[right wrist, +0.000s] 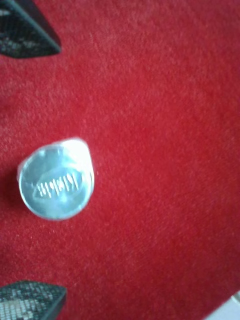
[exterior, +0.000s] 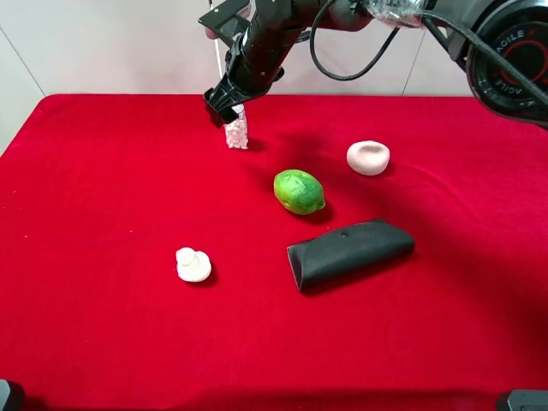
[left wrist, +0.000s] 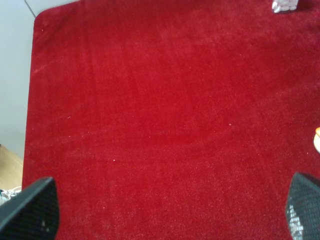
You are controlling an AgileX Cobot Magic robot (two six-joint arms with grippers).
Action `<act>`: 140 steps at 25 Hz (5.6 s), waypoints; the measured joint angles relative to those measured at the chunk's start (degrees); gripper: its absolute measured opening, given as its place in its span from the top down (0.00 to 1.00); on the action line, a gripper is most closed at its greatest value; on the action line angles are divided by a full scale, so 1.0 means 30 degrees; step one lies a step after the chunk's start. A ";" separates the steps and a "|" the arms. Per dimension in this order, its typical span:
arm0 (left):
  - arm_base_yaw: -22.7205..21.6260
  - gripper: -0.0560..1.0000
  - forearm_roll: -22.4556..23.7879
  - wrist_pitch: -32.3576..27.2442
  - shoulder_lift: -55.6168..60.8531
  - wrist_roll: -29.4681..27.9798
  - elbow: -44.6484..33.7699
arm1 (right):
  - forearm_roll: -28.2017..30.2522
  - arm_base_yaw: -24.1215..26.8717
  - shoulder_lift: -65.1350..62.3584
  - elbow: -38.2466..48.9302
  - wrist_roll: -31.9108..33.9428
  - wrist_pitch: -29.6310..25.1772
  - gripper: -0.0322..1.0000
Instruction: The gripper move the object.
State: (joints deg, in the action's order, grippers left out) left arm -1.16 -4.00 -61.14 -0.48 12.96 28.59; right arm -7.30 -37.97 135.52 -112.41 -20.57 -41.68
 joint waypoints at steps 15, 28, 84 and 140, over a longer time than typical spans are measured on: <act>0.0000 0.11 0.0000 0.0000 0.0000 0.0000 0.0000 | -0.0133 0.0166 0.0956 0.0000 -0.0351 0.1779 0.30; 0.0000 0.11 0.0000 0.0000 0.0000 0.0000 0.0000 | -0.1062 0.0166 0.2173 -0.0065 -0.0994 0.2414 0.30; 0.0000 0.11 0.0000 0.0000 0.0000 0.0000 0.0000 | -0.2244 0.0220 0.2457 -0.0164 -0.0994 0.1731 0.62; 0.0000 0.11 0.0000 0.0000 0.0000 0.0000 0.0000 | -0.0155 0.6728 -1.5562 2.1253 0.2001 0.2938 0.62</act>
State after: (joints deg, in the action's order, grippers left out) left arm -1.16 -4.00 -61.14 -0.48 12.96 28.59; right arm -7.77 -17.79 88.84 -48.66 -14.57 -32.87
